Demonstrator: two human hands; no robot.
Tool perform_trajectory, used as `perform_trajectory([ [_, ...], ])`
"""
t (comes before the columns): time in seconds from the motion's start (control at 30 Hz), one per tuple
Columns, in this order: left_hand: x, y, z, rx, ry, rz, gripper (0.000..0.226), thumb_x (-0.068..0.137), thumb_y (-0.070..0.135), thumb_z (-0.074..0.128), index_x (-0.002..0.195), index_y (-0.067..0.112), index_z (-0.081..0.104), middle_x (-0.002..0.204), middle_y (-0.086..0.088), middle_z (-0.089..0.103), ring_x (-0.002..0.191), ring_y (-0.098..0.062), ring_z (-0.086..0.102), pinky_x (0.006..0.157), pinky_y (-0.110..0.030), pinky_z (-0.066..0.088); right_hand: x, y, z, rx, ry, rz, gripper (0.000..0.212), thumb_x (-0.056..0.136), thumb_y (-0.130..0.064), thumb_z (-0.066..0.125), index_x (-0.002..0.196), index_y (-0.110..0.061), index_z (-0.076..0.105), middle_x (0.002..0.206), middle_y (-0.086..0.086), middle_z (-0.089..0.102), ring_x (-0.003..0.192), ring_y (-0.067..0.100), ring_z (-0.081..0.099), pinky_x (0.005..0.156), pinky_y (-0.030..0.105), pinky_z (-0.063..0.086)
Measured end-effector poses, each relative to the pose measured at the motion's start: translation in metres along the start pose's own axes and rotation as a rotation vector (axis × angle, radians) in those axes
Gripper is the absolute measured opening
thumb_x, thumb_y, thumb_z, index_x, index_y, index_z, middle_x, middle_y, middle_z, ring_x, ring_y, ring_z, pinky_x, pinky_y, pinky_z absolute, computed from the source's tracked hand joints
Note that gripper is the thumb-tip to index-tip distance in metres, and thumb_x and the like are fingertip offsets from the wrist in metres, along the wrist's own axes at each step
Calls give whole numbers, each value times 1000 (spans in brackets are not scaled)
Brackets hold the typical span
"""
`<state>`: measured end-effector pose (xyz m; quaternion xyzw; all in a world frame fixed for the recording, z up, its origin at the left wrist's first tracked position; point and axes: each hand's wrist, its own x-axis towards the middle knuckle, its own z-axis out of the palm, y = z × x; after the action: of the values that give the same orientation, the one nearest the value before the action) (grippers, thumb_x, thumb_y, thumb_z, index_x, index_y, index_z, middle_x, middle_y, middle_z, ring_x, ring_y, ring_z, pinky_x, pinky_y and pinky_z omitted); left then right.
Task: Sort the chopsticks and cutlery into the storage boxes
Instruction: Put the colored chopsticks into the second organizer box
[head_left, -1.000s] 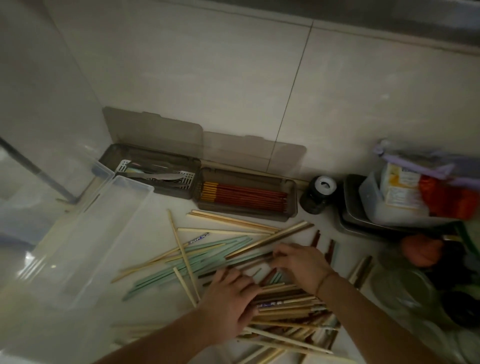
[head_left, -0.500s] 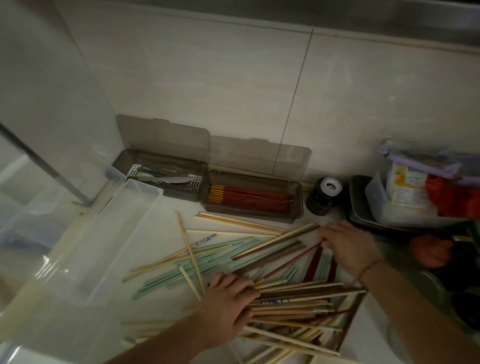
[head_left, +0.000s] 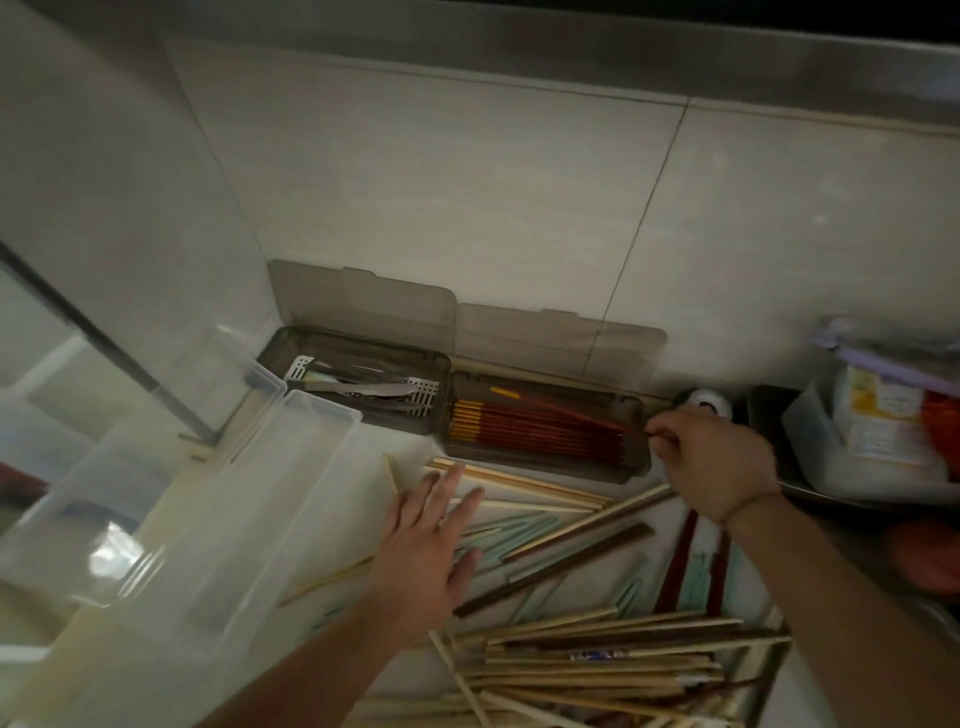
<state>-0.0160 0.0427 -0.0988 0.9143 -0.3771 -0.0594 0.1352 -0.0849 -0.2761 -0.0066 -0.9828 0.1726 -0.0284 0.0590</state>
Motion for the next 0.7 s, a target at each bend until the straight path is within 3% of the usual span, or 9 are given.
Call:
perform_trajectory([
  [0.1,29,-9,-16,15,-44,-56,63,92,52,38,150,31,25,162,-5,16,146,-31,18,113,-56,24,26,-24,20,-53,-123,-38,19,95,-35,51,109,-35,64,113,-5,61,95,20,62,68,26,45],
  [0.23,49,-13,-30,135,-140,-122,64,99,56,29,153,38,2,163,1,-12,148,-27,-17,118,-54,-4,49,-41,38,-150,-235,-52,20,96,-37,48,113,-37,60,113,-3,61,98,19,59,73,27,46],
  [0.5,49,-18,-31,168,-200,-135,69,97,55,37,152,43,-4,161,6,-19,146,-29,-20,115,-55,-9,72,-39,56,-298,-343,-40,21,92,-48,52,95,-28,58,101,0,63,92,20,58,65,28,41],
  [0.6,46,-18,-29,152,-172,-115,72,97,53,41,153,39,-2,161,3,-18,147,-29,-18,116,-54,-7,65,-33,55,-163,-290,-41,20,93,-49,51,92,-30,58,95,-2,63,88,18,57,63,26,41],
  [0.7,37,-13,-23,77,-76,-66,68,94,47,46,153,31,17,163,-4,-1,148,-33,-1,117,-56,7,33,-22,48,165,-36,-24,14,91,-39,60,94,-27,65,90,-4,62,80,17,60,67,29,49],
])
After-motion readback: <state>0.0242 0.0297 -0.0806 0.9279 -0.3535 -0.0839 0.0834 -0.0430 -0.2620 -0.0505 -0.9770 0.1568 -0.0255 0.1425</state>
